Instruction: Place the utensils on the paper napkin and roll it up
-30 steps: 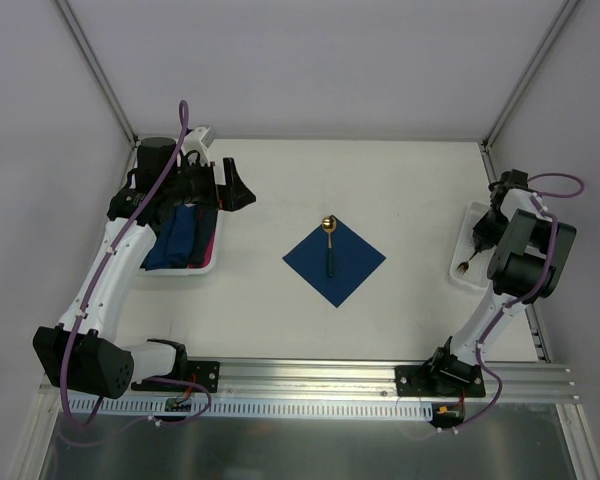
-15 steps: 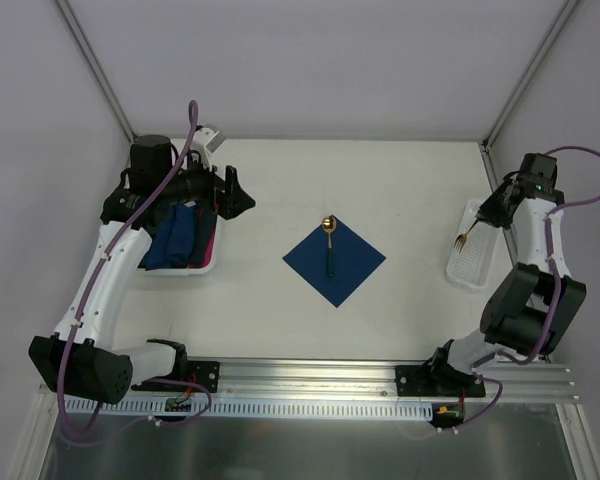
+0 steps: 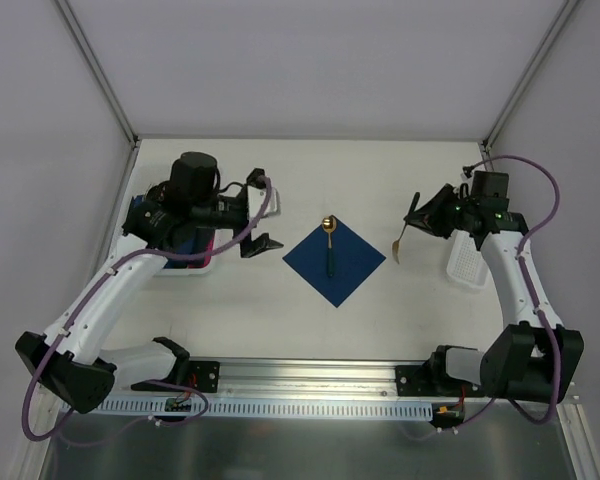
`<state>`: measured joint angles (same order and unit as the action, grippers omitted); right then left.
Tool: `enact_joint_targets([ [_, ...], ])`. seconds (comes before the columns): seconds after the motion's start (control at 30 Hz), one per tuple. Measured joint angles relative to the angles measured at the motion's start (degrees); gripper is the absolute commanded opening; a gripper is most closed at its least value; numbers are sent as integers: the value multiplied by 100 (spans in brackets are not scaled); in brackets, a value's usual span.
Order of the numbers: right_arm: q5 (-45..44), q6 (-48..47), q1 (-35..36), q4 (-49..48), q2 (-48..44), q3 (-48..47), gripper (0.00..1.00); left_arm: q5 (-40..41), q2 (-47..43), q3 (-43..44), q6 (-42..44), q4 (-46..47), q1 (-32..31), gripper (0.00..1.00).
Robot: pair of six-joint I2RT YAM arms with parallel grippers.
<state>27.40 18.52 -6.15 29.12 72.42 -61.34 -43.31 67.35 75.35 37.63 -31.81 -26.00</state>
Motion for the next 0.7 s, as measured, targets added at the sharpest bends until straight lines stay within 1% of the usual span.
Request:
enact_joint_targets([
  [0.07, 118, 136, 326, -24, -120, 107, 0, 7, -48, -157, 560, -15, -358, 89],
  [0.17, 319, 433, 800, -219, -297, 356, 0, -4, -273, -629, 1552, -79, -629, 81],
  [0.2, 415, 619, 955, -481, -389, 557, 0, -55, -411, -852, 1996, -76, -671, 77],
  [0.27, 586, 1113, 1231, -960, -645, 1113, 0, -179, -640, -1165, 2555, -142, -671, 73],
  [0.33, 675, 1703, 1506, -1445, -872, 1637, 0, -374, -903, -1451, 2907, 2, -671, 72],
  [0.37, 717, 2092, 1661, -1740, -973, 1891, 0, -501, -1078, -1655, 3056, 238, -699, 72],
  [0.4, 732, 2258, 1720, -1860, -1005, 1978, 0, -562, -1167, -1766, 3112, 365, -726, 71],
  [0.43, 734, 2549, 1891, -2063, -1036, 2068, 0, -595, -1327, -1993, 3180, 691, -787, 68],
  [0.47, 726, 2817, 2055, -2264, -1040, 2087, 0, -608, -1530, -2302, 3252, 1069, -905, 64],
  [0.57, 726, 3375, 2531, -2892, -1078, 2079, 0, -542, -1965, -3095, 3545, 2120, -1329, 60],
  [0.7, 730, 3985, 3069, -3547, -1108, 2070, 0, -485, -2068, -3685, 4054, 3202, -1683, 60],
])
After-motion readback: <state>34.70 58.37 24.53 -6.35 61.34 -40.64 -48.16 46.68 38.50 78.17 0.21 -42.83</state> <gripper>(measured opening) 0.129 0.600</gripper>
